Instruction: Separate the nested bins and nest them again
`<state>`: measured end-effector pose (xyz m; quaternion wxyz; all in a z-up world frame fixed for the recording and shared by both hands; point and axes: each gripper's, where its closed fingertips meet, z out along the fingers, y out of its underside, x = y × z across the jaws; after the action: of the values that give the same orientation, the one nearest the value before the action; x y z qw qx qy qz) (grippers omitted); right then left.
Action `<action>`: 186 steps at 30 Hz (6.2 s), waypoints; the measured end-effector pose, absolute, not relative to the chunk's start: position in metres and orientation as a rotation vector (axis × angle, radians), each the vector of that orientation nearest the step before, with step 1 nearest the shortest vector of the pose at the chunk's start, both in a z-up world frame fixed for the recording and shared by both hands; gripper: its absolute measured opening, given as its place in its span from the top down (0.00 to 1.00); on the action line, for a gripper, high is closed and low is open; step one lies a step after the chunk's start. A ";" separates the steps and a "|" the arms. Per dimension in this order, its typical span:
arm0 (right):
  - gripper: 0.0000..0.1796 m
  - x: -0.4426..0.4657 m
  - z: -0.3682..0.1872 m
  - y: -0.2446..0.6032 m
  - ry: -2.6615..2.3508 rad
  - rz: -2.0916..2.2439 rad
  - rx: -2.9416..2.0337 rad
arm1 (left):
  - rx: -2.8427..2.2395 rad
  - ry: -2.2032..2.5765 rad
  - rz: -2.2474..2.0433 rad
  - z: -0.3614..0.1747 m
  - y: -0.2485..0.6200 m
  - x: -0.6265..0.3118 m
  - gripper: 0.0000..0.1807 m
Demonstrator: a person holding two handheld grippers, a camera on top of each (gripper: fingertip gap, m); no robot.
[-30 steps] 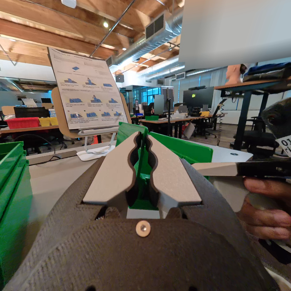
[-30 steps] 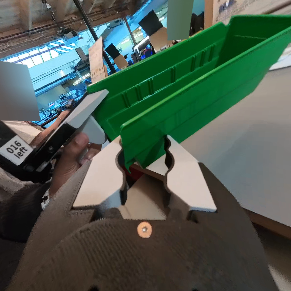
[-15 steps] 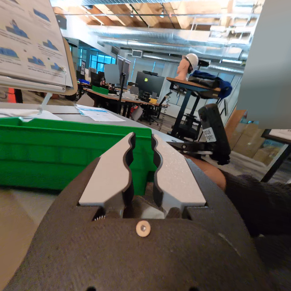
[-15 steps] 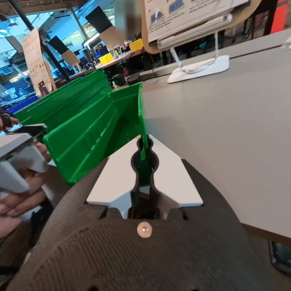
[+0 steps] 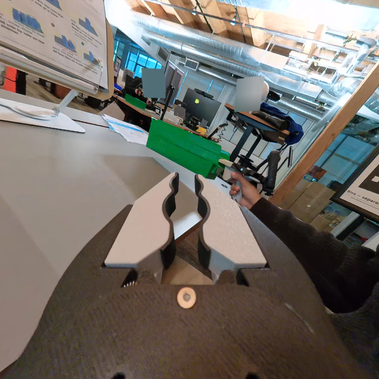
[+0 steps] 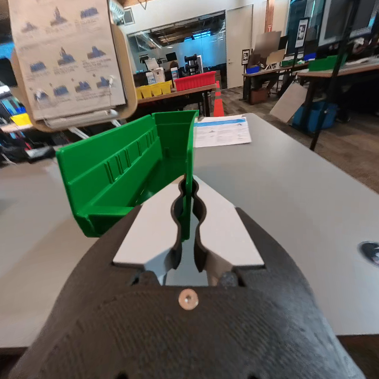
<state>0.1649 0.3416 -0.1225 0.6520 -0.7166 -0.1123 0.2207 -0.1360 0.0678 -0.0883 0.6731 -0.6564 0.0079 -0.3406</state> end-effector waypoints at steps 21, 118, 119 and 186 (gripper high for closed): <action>1.00 0.195 -0.170 0.377 -0.319 0.349 -1.690 | -1.399 -0.161 -0.681 -0.084 0.069 -0.178 1.00; 0.75 -0.069 -0.156 0.220 -0.740 1.195 -1.809 | -1.401 -0.346 0.291 -0.084 0.017 -0.424 0.97; 0.75 -0.069 -0.156 0.220 -0.741 1.194 -1.809 | -1.400 -0.348 0.285 -0.084 0.017 -0.424 0.97; 0.56 -0.141 -0.093 0.049 -0.939 1.151 -1.351 | -1.309 -0.067 -0.083 -0.039 0.051 -0.216 1.00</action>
<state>-0.1412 0.0486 -0.0929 0.5369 -0.5676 -0.3944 0.4837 -0.2164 0.0505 -0.0392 0.7920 -0.6085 -0.0310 -0.0385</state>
